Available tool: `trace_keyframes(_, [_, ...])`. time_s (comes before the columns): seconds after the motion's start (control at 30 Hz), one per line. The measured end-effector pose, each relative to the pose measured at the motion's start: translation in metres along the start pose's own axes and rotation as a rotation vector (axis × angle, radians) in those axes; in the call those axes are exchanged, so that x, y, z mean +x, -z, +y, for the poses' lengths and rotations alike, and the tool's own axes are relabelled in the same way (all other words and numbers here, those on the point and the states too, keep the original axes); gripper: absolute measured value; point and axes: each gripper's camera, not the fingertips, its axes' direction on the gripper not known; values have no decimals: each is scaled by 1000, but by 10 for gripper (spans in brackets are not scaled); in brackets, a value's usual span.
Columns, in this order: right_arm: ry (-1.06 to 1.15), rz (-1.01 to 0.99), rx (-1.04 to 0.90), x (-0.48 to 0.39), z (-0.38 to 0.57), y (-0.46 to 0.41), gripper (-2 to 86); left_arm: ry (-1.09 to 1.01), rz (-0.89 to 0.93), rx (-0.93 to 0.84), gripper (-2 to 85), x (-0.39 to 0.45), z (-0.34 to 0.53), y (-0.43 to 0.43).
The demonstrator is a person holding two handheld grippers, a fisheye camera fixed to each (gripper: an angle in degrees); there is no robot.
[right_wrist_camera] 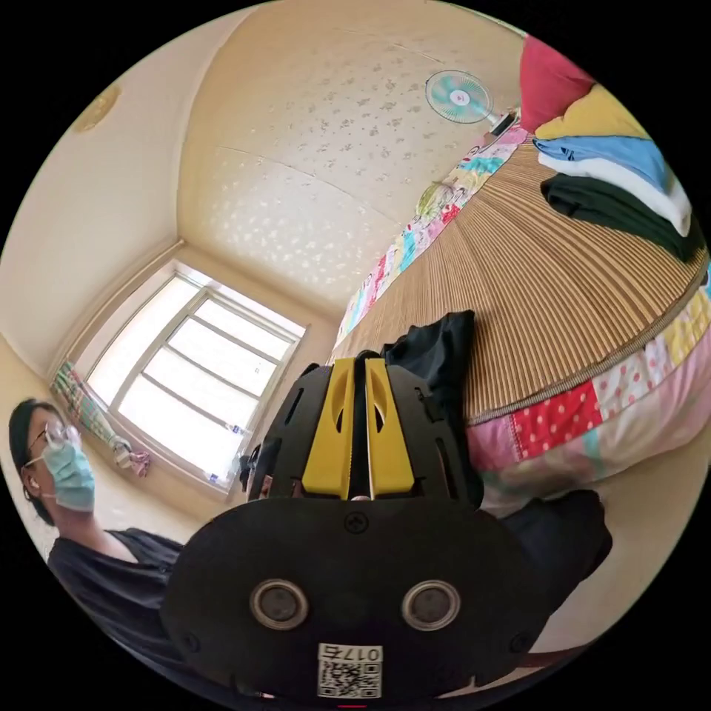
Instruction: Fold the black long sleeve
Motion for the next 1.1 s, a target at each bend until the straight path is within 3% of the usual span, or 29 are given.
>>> trace_keyframes(0.2, [30,329,-84,22,-101,-169,54,80,-238,-123,65,-46,-113,-131])
trace_keyframes(0.27, [-20,330,-146,30,-102,-200,70,69,-283,-118,109,-51,-113,-135])
trace_keyframes(0.37, [76,341,-95,0,-74,-207,84,-31,-389,-101,165,-44,-89,-119])
trace_keyframes(0.47, [240,439,-165,-37,-24,-222,80,-7,-529,-153,176,-53,-43,-107])
trace_keyframes(0.67, [297,419,-151,-61,64,-242,69,198,-469,-205,181,-84,49,-107])
trace_keyframes(0.87, [405,237,-478,-145,60,-372,120,288,-422,-254,102,-84,69,-133])
trace_keyframes(0.97, [506,136,-752,-195,59,-469,163,139,-491,-196,78,-37,66,-144])
trace_keyframes(1.1, [502,212,-1052,-232,60,-594,198,-97,-632,-177,70,34,70,-180])
